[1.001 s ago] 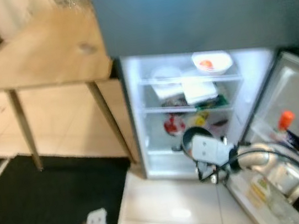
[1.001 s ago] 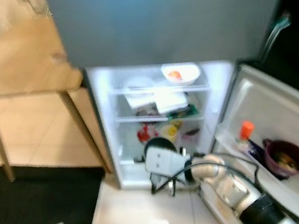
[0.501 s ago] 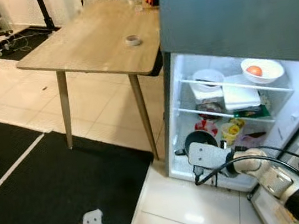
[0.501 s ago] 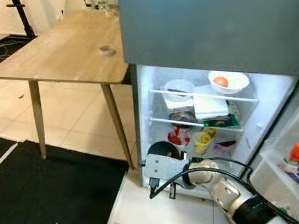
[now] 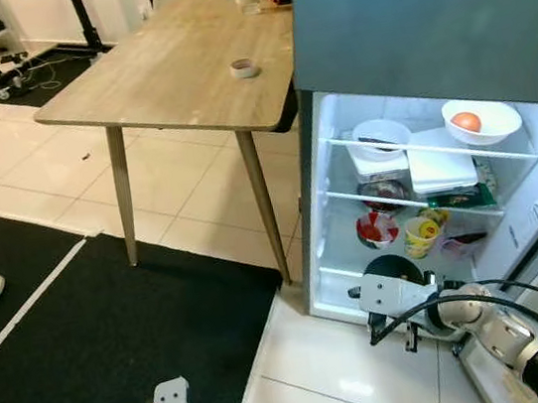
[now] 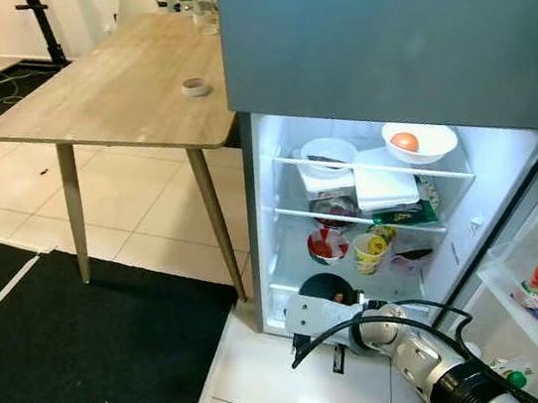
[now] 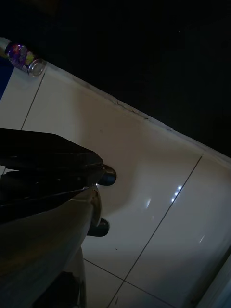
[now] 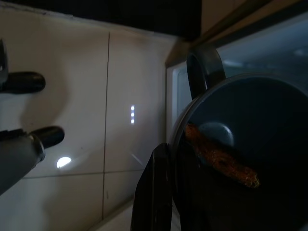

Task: Restocking fridge

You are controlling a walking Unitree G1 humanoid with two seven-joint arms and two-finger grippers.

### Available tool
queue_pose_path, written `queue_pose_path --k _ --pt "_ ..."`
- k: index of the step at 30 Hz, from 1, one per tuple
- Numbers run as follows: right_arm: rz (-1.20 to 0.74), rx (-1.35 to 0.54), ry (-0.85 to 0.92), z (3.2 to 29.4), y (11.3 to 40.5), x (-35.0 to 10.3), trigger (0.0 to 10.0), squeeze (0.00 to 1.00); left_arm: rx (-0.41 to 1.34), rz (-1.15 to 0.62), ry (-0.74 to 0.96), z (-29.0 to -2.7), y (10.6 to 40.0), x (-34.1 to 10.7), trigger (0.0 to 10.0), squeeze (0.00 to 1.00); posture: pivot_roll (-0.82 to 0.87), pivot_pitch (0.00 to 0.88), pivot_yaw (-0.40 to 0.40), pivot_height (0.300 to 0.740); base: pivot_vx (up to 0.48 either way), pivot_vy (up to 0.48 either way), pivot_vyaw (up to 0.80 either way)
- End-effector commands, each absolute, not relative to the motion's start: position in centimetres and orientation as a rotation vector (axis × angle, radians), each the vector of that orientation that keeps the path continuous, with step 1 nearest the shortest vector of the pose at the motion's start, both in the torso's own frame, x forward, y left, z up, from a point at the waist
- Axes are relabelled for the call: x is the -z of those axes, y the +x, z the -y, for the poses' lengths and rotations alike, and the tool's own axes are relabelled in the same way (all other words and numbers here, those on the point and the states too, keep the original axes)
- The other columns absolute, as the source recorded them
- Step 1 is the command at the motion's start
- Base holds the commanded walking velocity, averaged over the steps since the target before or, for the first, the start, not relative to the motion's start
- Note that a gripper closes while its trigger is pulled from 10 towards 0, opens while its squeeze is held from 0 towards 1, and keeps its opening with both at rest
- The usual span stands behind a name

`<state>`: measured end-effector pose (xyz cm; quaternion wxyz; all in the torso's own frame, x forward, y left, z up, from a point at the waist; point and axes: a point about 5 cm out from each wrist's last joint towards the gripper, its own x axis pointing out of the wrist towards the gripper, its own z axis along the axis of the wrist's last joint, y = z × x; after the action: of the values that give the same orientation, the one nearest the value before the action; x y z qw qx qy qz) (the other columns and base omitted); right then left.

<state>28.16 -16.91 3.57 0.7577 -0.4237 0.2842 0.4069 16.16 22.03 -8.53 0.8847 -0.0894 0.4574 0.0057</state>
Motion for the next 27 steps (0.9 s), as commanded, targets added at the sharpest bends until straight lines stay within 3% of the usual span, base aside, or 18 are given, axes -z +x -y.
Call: queue_pose_path --k 1,27 --pt "-0.685 -0.867 -0.932 18.09 27.85 -3.04 10.0 0.00 0.001 -0.977 -0.181 -21.80 15.62 8.82 10.0 0.00 -0.04 0.000 -0.044 0.740 0.259 0.000 0.00" --pt "-0.712 -0.855 -0.885 18.54 27.66 -3.00 10.0 0.00 0.024 -0.976 -0.180 -21.56 15.79 8.78 10.0 0.00 -0.05 0.000 -0.038 0.740 0.319 0.000 0.00"
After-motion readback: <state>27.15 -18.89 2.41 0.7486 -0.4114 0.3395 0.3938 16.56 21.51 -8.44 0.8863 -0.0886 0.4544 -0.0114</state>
